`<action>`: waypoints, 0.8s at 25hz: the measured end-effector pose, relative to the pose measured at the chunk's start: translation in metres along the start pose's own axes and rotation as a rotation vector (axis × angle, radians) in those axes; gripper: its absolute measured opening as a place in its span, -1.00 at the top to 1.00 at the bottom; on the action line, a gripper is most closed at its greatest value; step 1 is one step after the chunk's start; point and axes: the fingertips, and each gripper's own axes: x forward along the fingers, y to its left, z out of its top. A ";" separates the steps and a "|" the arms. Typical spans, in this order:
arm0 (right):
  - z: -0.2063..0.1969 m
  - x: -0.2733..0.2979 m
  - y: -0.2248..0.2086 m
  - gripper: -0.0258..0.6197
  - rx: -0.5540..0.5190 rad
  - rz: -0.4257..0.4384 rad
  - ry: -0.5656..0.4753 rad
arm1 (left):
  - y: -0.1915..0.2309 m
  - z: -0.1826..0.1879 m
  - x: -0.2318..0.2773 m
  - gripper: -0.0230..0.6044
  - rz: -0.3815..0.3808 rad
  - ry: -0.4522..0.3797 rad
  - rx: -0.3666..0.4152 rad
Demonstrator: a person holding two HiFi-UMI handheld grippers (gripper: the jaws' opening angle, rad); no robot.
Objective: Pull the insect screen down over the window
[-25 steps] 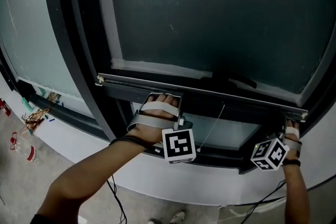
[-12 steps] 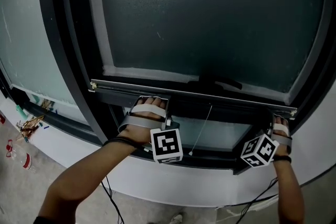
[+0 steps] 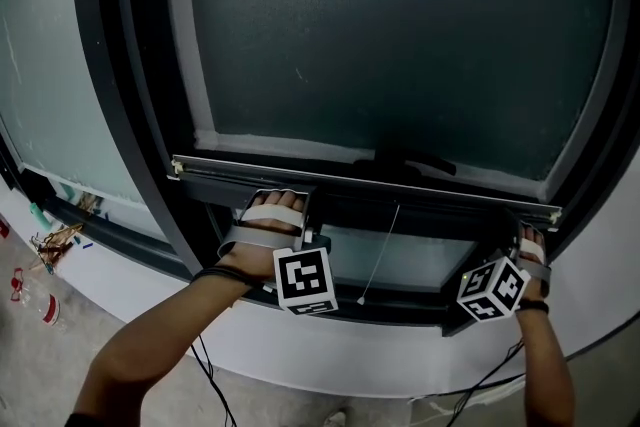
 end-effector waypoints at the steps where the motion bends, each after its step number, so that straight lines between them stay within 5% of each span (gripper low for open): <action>1: 0.000 0.000 0.000 0.45 0.016 0.003 -0.005 | 0.000 -0.001 -0.001 0.42 0.001 0.000 -0.013; 6: 0.001 -0.010 -0.003 0.39 0.081 0.024 -0.039 | 0.001 -0.001 -0.012 0.42 -0.011 0.008 -0.106; 11: 0.025 -0.035 -0.004 0.52 0.223 0.059 -0.158 | -0.001 0.013 -0.036 0.66 -0.074 -0.040 -0.371; 16: 0.065 -0.080 0.015 0.56 0.361 0.128 -0.246 | -0.018 0.025 -0.081 0.68 -0.121 -0.085 -0.514; 20: 0.102 -0.135 0.036 0.65 0.495 0.202 -0.328 | -0.029 0.028 -0.131 0.85 -0.217 -0.151 -0.722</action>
